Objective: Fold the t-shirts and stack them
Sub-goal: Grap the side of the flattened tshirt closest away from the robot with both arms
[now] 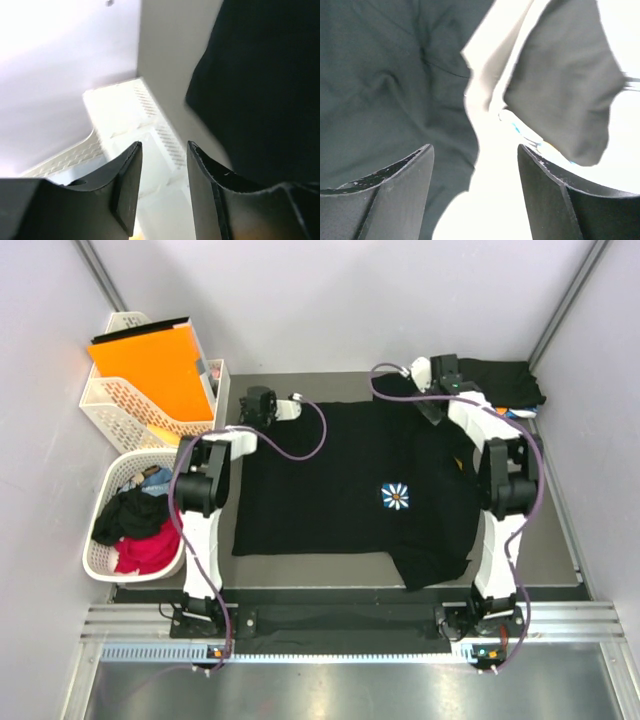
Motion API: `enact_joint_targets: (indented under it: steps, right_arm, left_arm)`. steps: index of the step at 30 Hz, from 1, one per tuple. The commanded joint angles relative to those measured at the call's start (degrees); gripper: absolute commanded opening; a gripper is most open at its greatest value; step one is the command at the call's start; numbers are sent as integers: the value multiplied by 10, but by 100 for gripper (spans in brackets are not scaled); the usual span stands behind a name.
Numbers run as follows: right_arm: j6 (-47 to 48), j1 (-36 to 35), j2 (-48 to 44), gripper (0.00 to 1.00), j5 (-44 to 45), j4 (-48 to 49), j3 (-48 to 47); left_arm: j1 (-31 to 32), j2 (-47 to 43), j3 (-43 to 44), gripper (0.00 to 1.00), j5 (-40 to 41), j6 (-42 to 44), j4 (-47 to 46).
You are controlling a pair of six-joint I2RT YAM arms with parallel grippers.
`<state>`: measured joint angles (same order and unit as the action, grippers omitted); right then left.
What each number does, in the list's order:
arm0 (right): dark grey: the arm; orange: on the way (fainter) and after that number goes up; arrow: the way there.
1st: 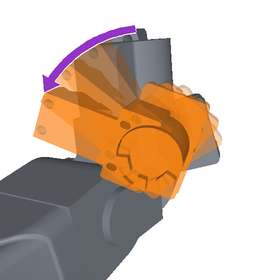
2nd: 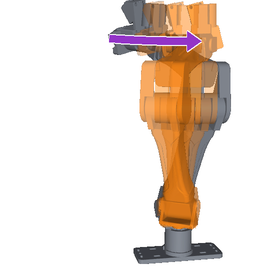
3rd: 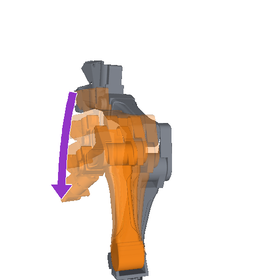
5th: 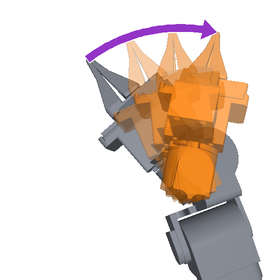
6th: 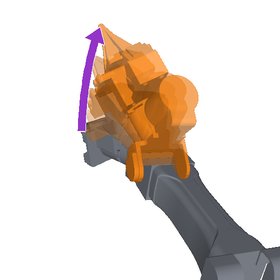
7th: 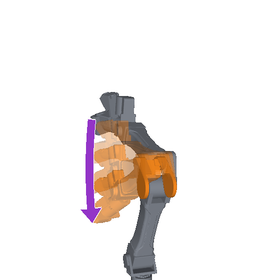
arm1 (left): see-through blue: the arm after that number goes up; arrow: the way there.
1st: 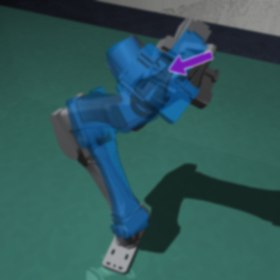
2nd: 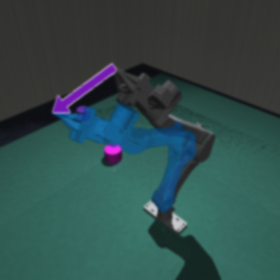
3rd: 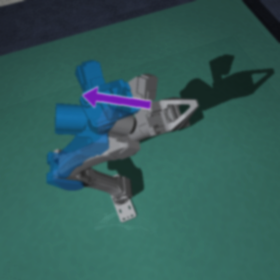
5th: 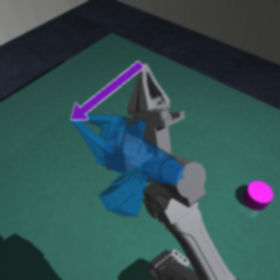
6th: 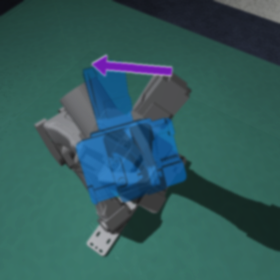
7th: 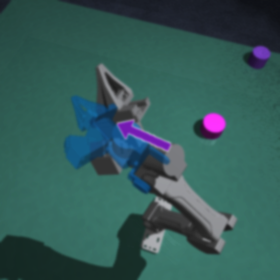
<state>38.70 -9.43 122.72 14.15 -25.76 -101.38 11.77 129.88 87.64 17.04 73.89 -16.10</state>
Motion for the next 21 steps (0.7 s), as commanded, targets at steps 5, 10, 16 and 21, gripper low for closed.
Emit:
enact_joint_targets:
  steps: [5,10,16,21]
  right_arm:
    - [29,-11,-226,70,-134,-96,129]
    - [129,-16,-374,70,-173,-146,317]
    - [200,-34,-539,71,-174,-208,520]
    - [260,-40,-650,73,-178,-313,572]
  left_arm:
    - [12,-272,-146,39,-152,-13,156]
    - [19,-390,-279,39,-248,81,244]
    - [40,-513,-400,40,-278,137,340]
    - [42,-583,-419,41,-300,160,464]
